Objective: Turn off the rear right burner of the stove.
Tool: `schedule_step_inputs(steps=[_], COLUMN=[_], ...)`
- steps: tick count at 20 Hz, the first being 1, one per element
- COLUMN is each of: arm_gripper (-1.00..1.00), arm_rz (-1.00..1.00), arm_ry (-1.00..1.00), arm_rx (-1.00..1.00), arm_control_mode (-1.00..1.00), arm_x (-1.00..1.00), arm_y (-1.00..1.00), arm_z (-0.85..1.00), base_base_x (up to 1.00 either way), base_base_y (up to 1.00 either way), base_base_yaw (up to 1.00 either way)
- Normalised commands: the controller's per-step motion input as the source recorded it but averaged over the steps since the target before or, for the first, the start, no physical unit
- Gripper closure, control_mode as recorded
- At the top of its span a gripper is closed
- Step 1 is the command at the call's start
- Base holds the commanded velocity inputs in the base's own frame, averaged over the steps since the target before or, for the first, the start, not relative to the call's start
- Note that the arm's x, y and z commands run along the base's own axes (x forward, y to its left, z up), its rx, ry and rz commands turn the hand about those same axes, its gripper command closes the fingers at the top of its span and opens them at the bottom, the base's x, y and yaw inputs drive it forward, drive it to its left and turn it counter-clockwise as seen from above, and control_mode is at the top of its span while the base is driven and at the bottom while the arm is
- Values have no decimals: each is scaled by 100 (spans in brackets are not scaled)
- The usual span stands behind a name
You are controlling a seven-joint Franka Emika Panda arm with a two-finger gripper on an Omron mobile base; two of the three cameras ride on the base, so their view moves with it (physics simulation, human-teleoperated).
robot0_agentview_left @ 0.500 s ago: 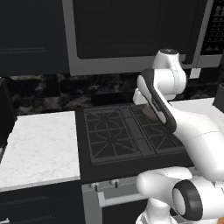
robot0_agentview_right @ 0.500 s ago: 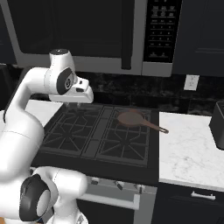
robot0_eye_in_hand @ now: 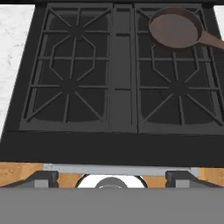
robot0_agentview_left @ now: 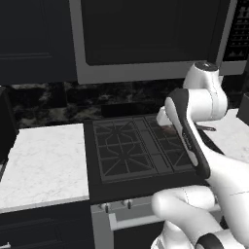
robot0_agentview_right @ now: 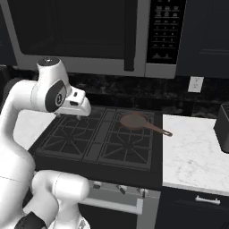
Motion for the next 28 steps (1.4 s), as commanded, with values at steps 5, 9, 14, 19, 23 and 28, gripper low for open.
schedule_step_inputs(steps=[5,9,14,19,23,28], arm_gripper=[-100,-100,-100,-100,-100,-100], arm_rz=[-17,-18,-15,-7,0,0], arm_ry=[-27,-29,-25,-24,-23,-22], arm_rx=[9,6,3,0,-13,-26], arm_control_mode=[-100,-100,-100,-100,-100,-100], arm_x=[-100,-100,-100,-99,-79,-38], arm_y=[-52,-87,-94,-77,-36,-7], arm_z=[-29,-46,-53,-71,-99,-96], base_base_x=[0,0,0,0,0,0], base_base_y=[0,0,0,0,0,0], base_base_yaw=[0,0,0,0,0,0])
